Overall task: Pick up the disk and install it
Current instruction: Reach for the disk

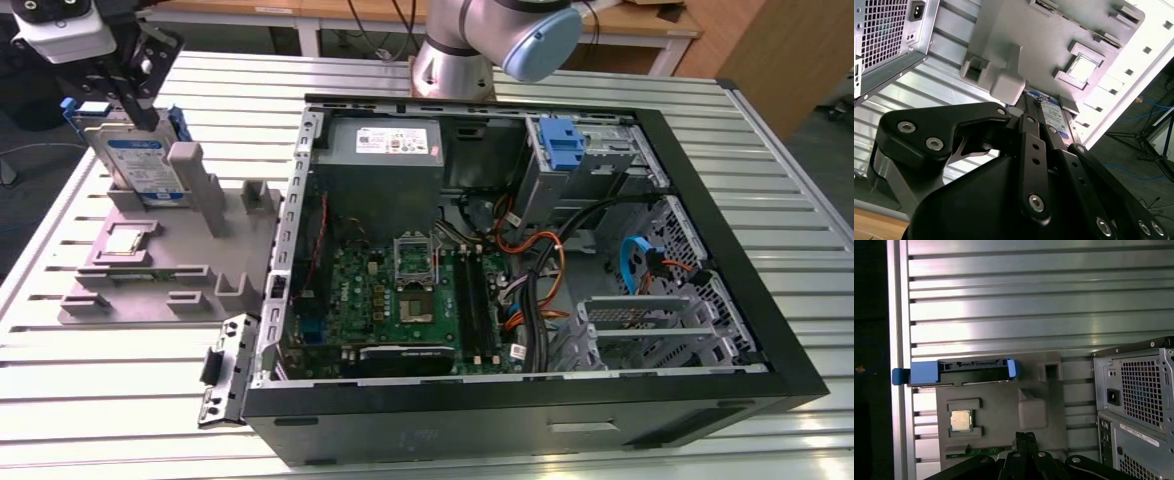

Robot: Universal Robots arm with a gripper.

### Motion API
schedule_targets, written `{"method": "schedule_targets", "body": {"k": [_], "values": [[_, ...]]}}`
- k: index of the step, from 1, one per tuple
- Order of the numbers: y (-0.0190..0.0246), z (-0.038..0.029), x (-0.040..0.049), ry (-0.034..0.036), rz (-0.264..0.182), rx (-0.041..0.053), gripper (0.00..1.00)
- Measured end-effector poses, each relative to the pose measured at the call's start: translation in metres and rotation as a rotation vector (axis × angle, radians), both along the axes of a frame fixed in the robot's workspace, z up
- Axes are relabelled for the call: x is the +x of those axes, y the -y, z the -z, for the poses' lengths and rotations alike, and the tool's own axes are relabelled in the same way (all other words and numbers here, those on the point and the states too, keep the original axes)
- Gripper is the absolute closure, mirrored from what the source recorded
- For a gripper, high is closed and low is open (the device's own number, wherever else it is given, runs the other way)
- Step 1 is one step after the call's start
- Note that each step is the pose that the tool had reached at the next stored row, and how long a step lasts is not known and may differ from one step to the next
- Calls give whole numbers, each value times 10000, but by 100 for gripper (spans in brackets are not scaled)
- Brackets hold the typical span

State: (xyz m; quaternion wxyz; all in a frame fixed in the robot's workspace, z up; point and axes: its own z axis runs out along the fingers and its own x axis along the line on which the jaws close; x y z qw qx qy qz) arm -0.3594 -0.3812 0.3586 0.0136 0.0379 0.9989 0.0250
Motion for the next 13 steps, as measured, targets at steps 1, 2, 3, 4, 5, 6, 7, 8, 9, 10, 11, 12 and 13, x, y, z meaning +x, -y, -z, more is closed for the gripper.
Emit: {"method": "schedule_targets", "body": {"k": [1, 2, 3, 4, 5, 6, 7, 8, 9, 10, 11, 12, 13], "values": [[0, 1, -3, -1, 0, 0, 89], [0, 3, -7, 0, 0, -1, 89], [0, 5, -10, 0, 0, -1, 89], [0, 6, -13, -1, 0, -1, 89], [0, 8, -17, 0, 0, 0, 89], [0, 10, -20, 0, 1, 0, 89], [0, 11, -23, 0, 1, -1, 89], [0, 13, -27, -1, 0, -1, 89], [0, 15, -30, 0, 1, 0, 89], [0, 16, -33, -1, 0, -1, 89], [0, 18, -37, -1, 0, -1, 89], [0, 19, -40, 0, 0, 0, 89], [0, 21, -43, -1, 0, 0, 89]]}}
